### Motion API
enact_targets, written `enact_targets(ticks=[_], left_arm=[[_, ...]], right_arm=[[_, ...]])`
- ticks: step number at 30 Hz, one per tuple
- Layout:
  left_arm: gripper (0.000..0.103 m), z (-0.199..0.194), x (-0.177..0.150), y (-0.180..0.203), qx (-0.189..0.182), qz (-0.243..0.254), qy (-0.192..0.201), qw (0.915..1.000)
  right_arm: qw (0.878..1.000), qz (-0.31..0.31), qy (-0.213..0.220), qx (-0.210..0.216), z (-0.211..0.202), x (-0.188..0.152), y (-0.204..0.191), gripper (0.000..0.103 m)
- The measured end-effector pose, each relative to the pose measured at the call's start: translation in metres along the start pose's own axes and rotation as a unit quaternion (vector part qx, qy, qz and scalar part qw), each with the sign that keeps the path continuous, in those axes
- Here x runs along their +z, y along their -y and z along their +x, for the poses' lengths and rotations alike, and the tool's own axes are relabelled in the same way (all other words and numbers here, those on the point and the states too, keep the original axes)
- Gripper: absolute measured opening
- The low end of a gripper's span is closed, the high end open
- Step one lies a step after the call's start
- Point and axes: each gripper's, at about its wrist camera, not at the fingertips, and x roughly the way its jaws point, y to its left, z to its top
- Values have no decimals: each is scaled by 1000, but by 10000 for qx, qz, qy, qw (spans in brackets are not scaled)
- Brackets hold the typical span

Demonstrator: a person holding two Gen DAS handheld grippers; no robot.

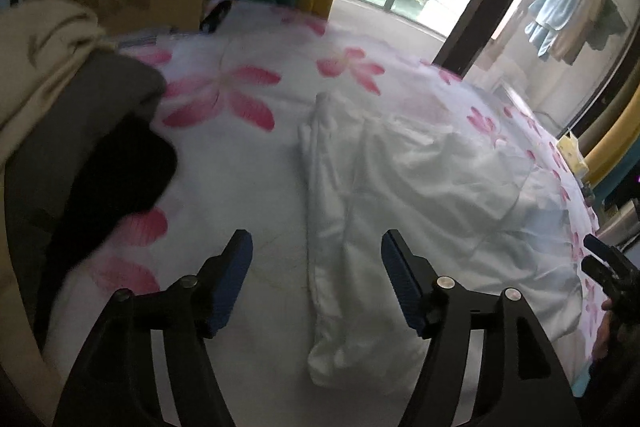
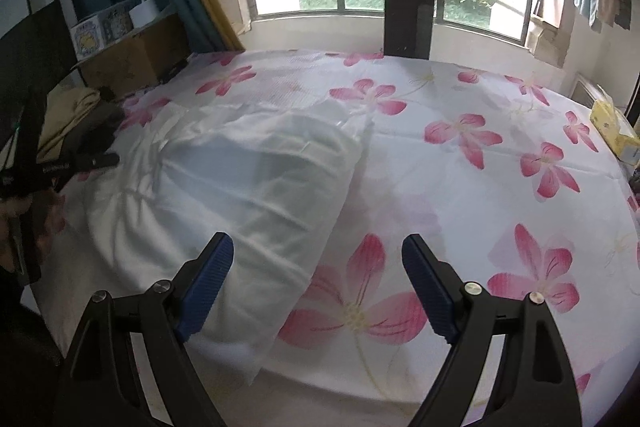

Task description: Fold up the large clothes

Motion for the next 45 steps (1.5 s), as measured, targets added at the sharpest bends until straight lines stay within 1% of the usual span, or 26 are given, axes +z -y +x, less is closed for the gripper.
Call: enact_targets(ticks=[1, 5, 6, 10, 13, 19, 21, 23, 26, 28, 30, 31, 32, 33, 34, 35, 36, 37, 39, 40, 42, 45], left_arm=[[76, 2, 1, 1, -32, 24, -5, 10000], [81, 12, 6, 11, -555, 55, -97, 9984], [81, 15, 7, 16, -748, 89, -154, 9970], [83, 27, 10, 35, -1268, 200, -317, 9912], [84, 36, 12, 52, -1504, 367, -450, 9869], [84, 51, 16, 80, -1803, 582, -679, 9795], [84, 56, 17, 87, -2098, 552, -761, 9732], [84, 60, 17, 92, -2260, 542, -796, 9694], [84, 64, 16, 101, -2230, 638, -800, 9694], [84, 65, 16, 106, -2170, 737, -823, 9699], [84, 66, 16, 111, -2106, 834, -814, 9706], [84, 67, 16, 114, -2095, 871, -794, 9707], [83, 67, 15, 117, -2067, 951, -760, 9708], [78, 66, 13, 118, -2031, 1026, -729, 9710], [71, 66, 13, 120, -1958, 1120, -704, 9717], [58, 66, 13, 121, -1992, 1161, -719, 9704], [51, 67, 13, 119, -2074, 1114, -744, 9690], [49, 68, 13, 118, -2123, 1069, -740, 9685], [41, 65, 11, 121, -2071, 1191, -629, 9690], [39, 63, 11, 122, -2044, 1223, -587, 9695], [32, 57, 11, 125, -1990, 1296, -469, 9703], [28, 48, 12, 123, -2014, 1301, -376, 9701]], right_arm=[[10000, 15, 10, -21, 1, 2, 2, 86], [9999, 81, 52, -71, 6, 11, 10, 86], [9999, 98, 59, -69, 7, 12, 12, 86], [9998, 158, 33, -127, 20, 16, 19, 86], [9997, 211, -31, -115, 32, 18, 23, 86], [9997, 226, -115, 30, 53, 22, 25, 86], [9995, 255, -158, 79, 58, 22, 26, 86], [9993, 247, -213, 168, 64, 22, 25, 86], [9987, 274, -297, 300, 72, 21, 24, 85], [9982, 307, -311, 418, 75, 20, 23, 82], [9978, 249, -304, 536, 76, 21, 19, 74], [9973, 259, -293, 622, 76, 21, 19, 72], [9971, 256, -285, 662, 77, 21, 17, 67], [9964, 244, -277, 763, 77, 21, 16, 57], [9953, 277, -285, 887, 78, 21, 15, 56], [9946, 322, -285, 942, 79, 22, 15, 53], [9946, 285, -273, 964, 78, 21, 13, 48], [9940, 305, -267, 1016, 78, 21, 13, 46], [9933, 368, -239, 1071, 77, 21, 13, 36], [9932, 376, -209, 1079, 75, 22, 12, 34], [9939, 319, -152, 1047, 72, 23, 8, 28], [9944, 196, 12, 1039, 62, 27, -1, 22]])
